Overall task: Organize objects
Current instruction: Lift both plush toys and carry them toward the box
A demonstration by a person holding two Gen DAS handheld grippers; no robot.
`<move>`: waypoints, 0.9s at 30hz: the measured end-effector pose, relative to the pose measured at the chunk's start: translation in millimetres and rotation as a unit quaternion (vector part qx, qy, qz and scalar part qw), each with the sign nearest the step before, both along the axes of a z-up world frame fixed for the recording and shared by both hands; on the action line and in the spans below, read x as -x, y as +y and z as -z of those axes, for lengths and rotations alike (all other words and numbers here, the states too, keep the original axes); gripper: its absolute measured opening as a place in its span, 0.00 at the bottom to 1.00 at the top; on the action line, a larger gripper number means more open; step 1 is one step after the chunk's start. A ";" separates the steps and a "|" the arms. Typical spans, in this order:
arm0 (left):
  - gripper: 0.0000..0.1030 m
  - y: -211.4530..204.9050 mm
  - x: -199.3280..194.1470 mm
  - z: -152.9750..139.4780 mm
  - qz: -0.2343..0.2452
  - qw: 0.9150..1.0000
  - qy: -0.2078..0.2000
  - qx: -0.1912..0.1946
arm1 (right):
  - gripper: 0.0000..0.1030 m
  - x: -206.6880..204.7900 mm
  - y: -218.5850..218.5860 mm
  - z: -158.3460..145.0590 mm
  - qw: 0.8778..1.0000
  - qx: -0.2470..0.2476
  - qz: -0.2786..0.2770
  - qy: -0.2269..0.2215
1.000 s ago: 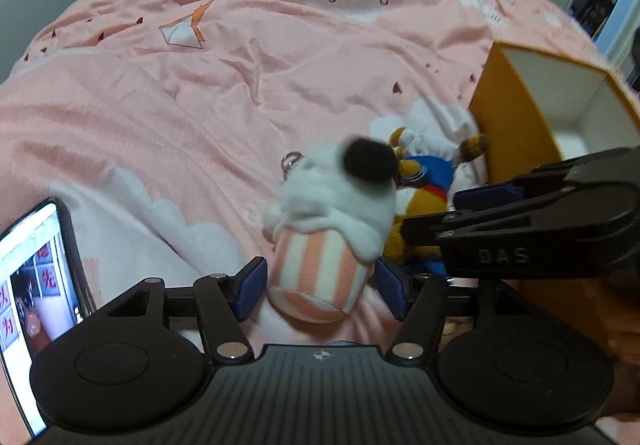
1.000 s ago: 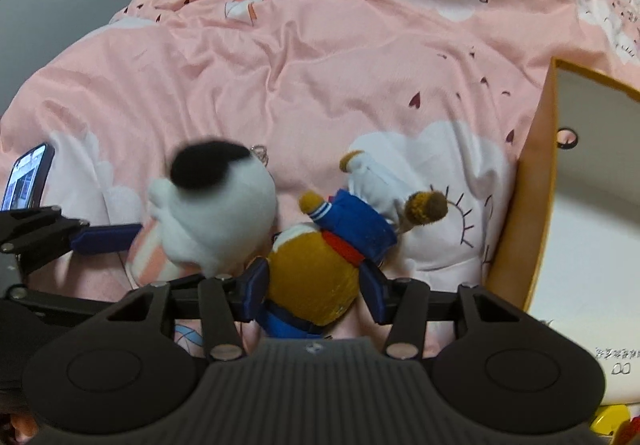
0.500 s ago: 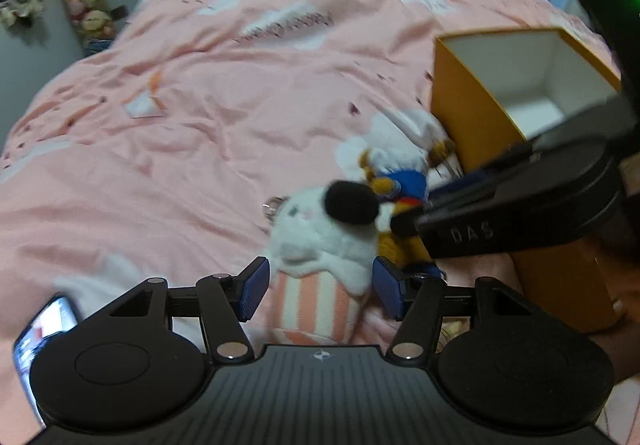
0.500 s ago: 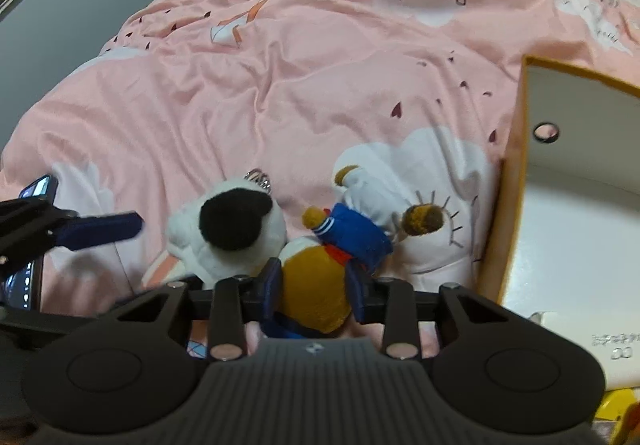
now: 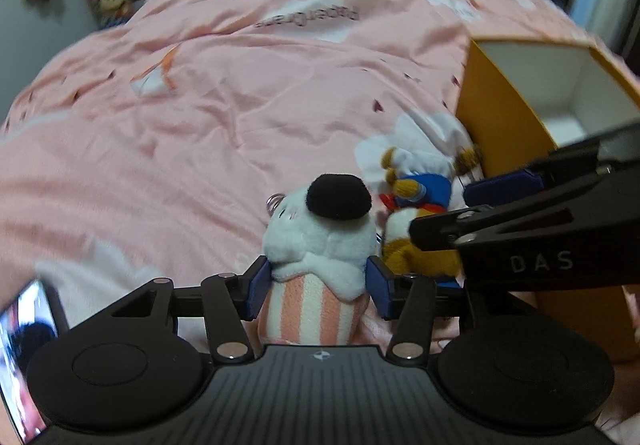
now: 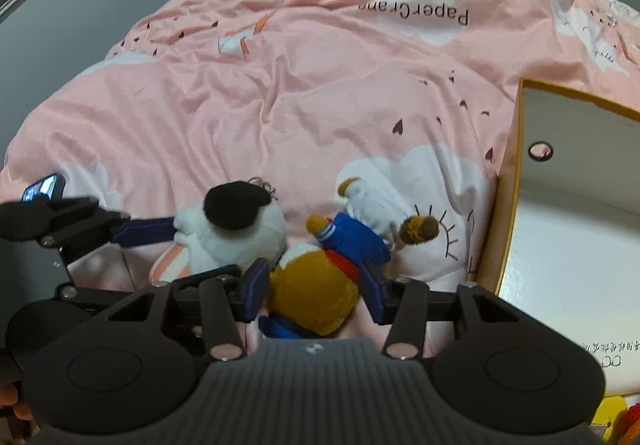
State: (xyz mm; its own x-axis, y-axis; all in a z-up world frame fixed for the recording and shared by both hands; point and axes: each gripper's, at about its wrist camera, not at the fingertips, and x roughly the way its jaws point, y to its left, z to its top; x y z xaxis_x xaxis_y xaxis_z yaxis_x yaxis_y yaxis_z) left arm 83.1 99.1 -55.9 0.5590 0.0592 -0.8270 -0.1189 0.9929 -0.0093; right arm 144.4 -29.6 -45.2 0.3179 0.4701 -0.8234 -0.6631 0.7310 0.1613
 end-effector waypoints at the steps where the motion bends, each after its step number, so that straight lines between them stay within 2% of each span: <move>1: 0.56 6.7 1.8 -0.3 -0.014 1.000 -0.003 0.016 | 0.51 0.1 -0.6 -1.0 1.000 -0.001 0.004 -0.006; 4: 0.55 26.4 6.0 -2.1 -0.061 0.996 -0.010 0.067 | 0.51 1.5 -0.1 -3.7 1.000 0.002 0.006 -0.016; 7: 0.55 38.1 5.6 -2.3 -0.085 0.992 -0.013 0.097 | 0.53 8.7 5.0 -1.4 0.999 0.022 -0.006 -0.035; 9: 0.54 41.3 5.0 -0.5 -0.099 0.990 -0.013 0.103 | 0.55 13.4 9.6 2.1 0.999 0.028 -0.022 -0.035; 10: 0.54 44.1 5.0 0.3 -0.104 0.988 -0.015 0.112 | 0.59 14.7 12.9 4.4 0.998 0.037 -0.024 -0.037; 11: 0.54 46.3 4.5 0.7 -0.107 0.987 -0.015 0.119 | 0.67 16.0 16.1 6.5 0.998 0.043 -0.030 -0.038; 12: 0.54 47.8 4.0 0.8 -0.108 0.987 -0.015 0.122 | 0.69 17.7 19.4 8.4 0.997 0.048 -0.036 -0.041; 19: 0.54 48.3 1.7 3.1 -0.105 0.987 -0.013 0.121 | 0.77 25.3 50.0 27.2 0.991 0.106 -0.043 -0.072; 22: 0.55 48.9 1.3 3.5 -0.105 0.987 -0.013 0.123 | 0.75 24.4 57.5 37.2 0.988 0.127 -0.031 -0.085; 23: 0.55 48.9 1.1 4.0 -0.105 0.987 -0.012 0.124 | 0.70 22.7 58.1 40.3 0.987 0.132 -0.025 -0.086; 27: 0.55 47.1 0.0 4.9 -0.101 0.988 -0.010 0.120 | 0.62 10.8 51.3 45.9 0.991 0.122 -0.003 -0.061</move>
